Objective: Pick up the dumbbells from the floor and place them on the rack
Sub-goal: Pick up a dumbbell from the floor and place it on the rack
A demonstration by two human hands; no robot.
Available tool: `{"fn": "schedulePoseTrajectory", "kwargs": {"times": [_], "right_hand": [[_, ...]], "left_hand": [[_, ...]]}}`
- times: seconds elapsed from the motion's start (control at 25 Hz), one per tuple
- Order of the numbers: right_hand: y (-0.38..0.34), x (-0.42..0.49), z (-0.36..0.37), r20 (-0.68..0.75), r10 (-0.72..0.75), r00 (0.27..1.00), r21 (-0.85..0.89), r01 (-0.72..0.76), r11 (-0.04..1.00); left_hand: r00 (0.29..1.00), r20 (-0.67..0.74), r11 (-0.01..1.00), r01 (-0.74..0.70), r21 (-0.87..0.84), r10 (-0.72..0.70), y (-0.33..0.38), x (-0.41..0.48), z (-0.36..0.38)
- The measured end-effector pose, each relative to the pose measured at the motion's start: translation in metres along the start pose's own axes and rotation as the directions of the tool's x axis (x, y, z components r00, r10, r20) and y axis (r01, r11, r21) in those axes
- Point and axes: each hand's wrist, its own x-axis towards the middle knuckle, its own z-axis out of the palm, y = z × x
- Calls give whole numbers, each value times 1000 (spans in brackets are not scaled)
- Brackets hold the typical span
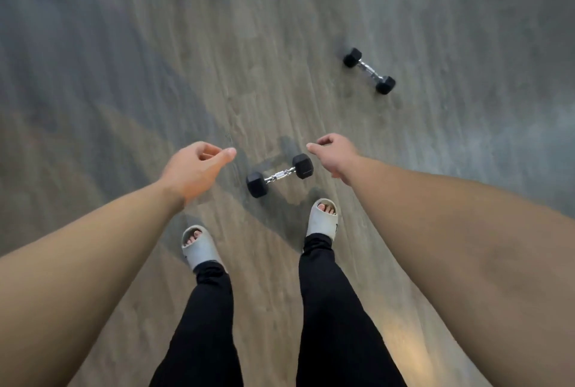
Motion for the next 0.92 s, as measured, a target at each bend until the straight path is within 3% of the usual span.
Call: {"fn": "schedulePoseTrajectory", "kwargs": {"times": [0.12,0.28,0.44,0.6,0.76,0.92], "right_hand": [[23,83,20,89,-18,996,-97,27,995],[72,189,63,62,4,998,-147,6,989],[113,274,112,65,1,998,-307,19,952],[138,337,155,58,5,998,-319,14,948],[170,361,175,38,12,999,-404,4,915],[174,360,178,-15,-49,999,-417,38,908]], "left_hand": [[992,-29,985,123,-117,-127,-32,59,62],[966,-31,958,252,-135,-258,-96,146,133],[949,-4,945,313,-89,-315,-155,223,176],[909,6,891,409,-198,-416,-194,281,228],[905,39,891,424,-160,-424,-216,298,284],[928,-12,913,364,-185,-372,-230,302,290]]}}
